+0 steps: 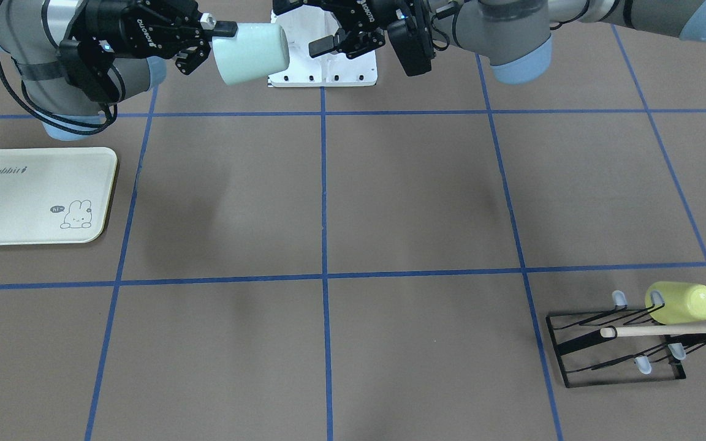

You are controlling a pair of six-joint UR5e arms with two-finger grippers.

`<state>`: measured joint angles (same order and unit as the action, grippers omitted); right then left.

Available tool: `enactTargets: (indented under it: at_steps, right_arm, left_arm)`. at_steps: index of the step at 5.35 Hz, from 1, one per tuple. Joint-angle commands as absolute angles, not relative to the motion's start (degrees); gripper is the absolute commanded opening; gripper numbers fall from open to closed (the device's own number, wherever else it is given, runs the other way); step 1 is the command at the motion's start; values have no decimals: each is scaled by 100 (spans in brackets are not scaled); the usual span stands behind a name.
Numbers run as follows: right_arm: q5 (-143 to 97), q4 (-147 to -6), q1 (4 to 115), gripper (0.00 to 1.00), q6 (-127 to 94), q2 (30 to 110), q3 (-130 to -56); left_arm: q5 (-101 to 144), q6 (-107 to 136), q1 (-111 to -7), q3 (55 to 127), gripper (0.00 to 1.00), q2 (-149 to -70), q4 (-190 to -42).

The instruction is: Left arm grabs green cup and hands to right arm on tray

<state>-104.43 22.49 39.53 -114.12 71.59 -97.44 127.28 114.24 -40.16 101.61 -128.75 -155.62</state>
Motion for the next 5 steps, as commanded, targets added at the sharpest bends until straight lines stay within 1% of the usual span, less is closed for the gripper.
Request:
enactTargets:
  at_steps: [1, 2, 3, 4, 5]
  right_arm:
    - [-11643, 593, 4809, 0, -11373, 7181, -9773]
    - [-12785, -638, 5652, 0, -11156, 7172, -9834]
    - [-13536, -1729, 6226, 0, -10379, 7215, -9852]
    - [-13631, -2741, 6475, 0, -9440, 7285, -9879]
    - [-13597, -3351, 6565, 0, -8578, 7608, -9888]
  left_arm:
    - [12744, 11373, -4060, 10056, 100, -12693, -15487]
    - [12770, 11077, -4313, 9994, 100, -12517, -14990]
    - [12771, 10274, -4576, 10071, 100, -12429, -13854]
    - [12762, 9100, -4823, 10264, 100, -12271, -12590]
    - [12718, 7713, -5078, 10614, 100, -11939, -11333]
